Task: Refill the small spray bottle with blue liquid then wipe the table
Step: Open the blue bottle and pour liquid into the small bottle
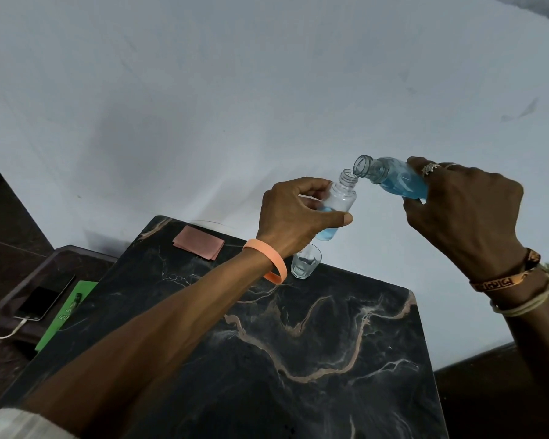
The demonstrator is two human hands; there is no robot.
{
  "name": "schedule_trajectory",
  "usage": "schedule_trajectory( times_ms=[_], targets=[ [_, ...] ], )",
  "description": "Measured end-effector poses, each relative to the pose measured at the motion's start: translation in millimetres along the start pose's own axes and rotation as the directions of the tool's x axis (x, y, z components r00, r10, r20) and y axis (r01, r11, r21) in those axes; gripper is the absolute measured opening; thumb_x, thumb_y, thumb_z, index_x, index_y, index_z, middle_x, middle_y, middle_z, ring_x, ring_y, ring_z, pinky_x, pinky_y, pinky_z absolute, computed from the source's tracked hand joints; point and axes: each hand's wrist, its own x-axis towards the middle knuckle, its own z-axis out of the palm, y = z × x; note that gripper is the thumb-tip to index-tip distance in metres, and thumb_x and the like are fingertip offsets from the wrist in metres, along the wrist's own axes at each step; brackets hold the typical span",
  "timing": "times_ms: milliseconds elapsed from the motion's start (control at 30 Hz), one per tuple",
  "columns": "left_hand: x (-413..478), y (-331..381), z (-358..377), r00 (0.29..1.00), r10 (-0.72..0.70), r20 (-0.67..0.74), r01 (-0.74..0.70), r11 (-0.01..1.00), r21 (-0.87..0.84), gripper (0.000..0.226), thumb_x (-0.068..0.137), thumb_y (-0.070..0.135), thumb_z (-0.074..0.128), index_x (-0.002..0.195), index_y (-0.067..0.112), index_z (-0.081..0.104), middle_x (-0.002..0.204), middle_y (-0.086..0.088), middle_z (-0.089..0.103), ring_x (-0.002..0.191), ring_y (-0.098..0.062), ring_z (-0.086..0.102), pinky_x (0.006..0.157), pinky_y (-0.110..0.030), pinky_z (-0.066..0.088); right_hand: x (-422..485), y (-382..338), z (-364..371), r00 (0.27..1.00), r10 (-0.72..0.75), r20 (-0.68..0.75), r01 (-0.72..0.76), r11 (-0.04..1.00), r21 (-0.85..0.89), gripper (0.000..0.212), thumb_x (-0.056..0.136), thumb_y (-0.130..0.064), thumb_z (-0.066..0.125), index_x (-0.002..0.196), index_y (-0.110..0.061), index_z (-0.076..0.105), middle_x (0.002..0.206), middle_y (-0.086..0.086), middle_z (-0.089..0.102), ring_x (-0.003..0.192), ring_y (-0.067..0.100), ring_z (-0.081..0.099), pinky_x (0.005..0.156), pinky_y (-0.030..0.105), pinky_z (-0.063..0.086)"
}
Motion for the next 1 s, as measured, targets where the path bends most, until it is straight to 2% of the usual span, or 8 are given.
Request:
schedule_trajectory(
  times_ms=[400,1000],
  targets=[
    [-1.1,0.9,-1.7,1.0,-0.002,0.0,0.002,1.0,-0.014,0.056,0.054,0.034,0.095,0.105,0.023,0.075,0.094,0.011,0.075,0.078,-0.005,0.072,0.074,-0.031,0.062,-0.2,-0.3,0.3,1.0,0.002,-0.009,-0.002,1.0,0.0,0.043,0.079,-0.017,0.07,0.123,-0.014,0.067,0.083,0.016,0.071,0.066,0.041,0.063,0.057,0.029,0.024],
    [-2.8,2.6,-1.6,1.0,-0.008,0.011,0.008,1.0,-0.026,0.058,0.055,0.032,0.095,0.107,0.02,0.074,0.097,0.007,0.075,0.081,-0.009,0.073,0.076,-0.037,0.062,-0.8,0.2,-1.3,1.0,-0.01,-0.011,0.01,1.0,0.001,0.046,0.076,-0.017,0.075,0.121,-0.012,0.069,0.085,0.018,0.072,0.065,0.041,0.064,0.059,0.028,0.024]
  ],
)
